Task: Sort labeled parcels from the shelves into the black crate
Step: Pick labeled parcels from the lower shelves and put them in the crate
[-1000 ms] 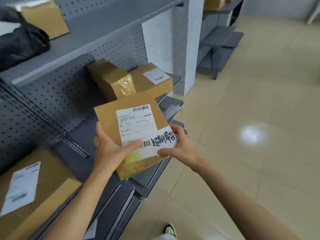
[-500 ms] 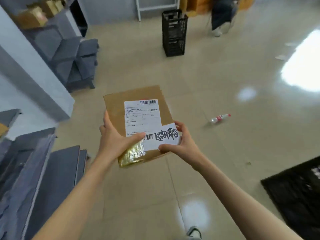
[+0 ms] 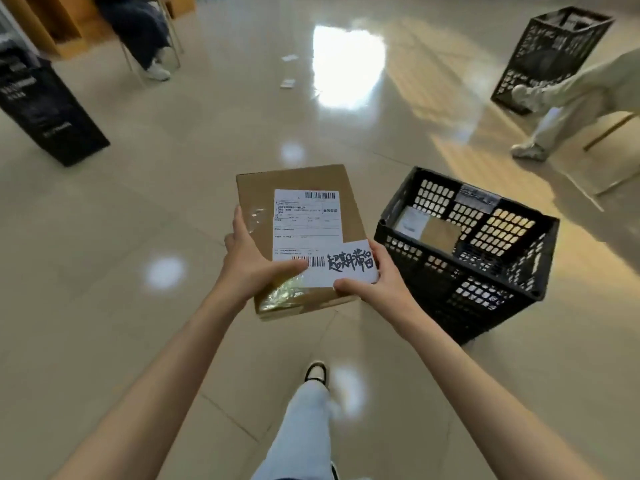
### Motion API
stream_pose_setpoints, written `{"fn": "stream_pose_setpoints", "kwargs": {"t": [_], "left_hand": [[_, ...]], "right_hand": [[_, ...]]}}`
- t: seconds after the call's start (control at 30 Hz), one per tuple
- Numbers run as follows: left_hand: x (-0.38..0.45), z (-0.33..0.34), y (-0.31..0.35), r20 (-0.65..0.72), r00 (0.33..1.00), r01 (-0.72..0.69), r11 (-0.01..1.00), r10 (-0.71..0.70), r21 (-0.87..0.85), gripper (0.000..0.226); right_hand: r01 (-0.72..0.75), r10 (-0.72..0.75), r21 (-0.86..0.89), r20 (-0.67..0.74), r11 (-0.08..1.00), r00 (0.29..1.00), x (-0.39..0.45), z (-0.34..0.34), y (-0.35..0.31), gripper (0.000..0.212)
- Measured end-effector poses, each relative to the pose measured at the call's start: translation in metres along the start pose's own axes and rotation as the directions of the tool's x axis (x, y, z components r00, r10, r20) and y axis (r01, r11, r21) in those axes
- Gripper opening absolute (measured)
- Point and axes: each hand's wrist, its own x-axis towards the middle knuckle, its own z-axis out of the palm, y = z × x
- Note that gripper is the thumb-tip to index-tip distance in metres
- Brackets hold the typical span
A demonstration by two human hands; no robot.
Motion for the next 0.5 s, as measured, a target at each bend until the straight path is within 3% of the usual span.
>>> {"fn": "stream_pose_setpoints", "kwargs": {"t": [0.2,0.3,0.5], "left_hand": [[0.085,0.099,0.054,0.188,0.978,-0.108,0.990,0.090,0.088,0.139],[0.131,0.139,0.077,0.284,0.953,-0.139,0.985,0.104,0.107,0.139],[0.227,0.228,0.127,0.456,0.880,-0.208,0.971,0.131,0.122,0.139]], "right_hand": [[-0.067,0.069,0.017,-0.197,0.998,0.978,0.057,-0.080,0.021,0.086],[-0.099,0.107,0.040,-0.286,0.994,0.952,0.092,-0.111,0.028,0.076],[-0.167,0.201,0.117,-0.421,0.979,0.885,0.166,-0.179,0.044,0.101]]}}
